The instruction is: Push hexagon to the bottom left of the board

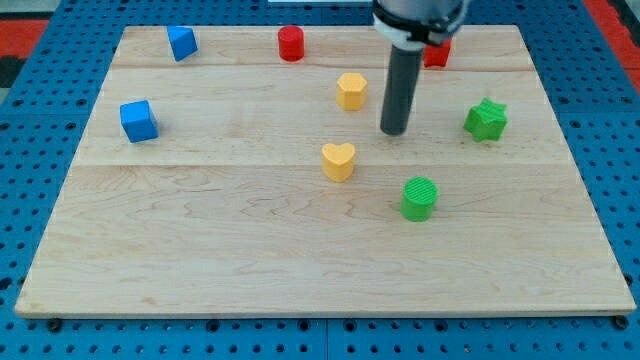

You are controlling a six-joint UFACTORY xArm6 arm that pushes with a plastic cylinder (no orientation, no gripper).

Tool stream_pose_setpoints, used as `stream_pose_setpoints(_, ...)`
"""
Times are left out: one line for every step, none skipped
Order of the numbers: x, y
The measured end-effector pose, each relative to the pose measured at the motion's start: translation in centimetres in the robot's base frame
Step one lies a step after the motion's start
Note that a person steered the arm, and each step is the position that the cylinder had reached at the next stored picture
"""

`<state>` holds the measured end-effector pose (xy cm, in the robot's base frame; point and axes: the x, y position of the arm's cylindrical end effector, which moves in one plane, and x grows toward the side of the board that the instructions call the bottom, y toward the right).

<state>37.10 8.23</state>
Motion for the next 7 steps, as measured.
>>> stream_pose_setpoints(-4.6,3.4)
stream_pose_setpoints(-6.3,-1.4)
stream_pose_setpoints(-3.7,-11.3)
stream_pose_setpoints(1.8,-16.0)
stream_pose_setpoints(3.9,-21.6)
stream_pose_setpoints(3.1,-22.1)
stream_pose_setpoints(7.3,-25.0)
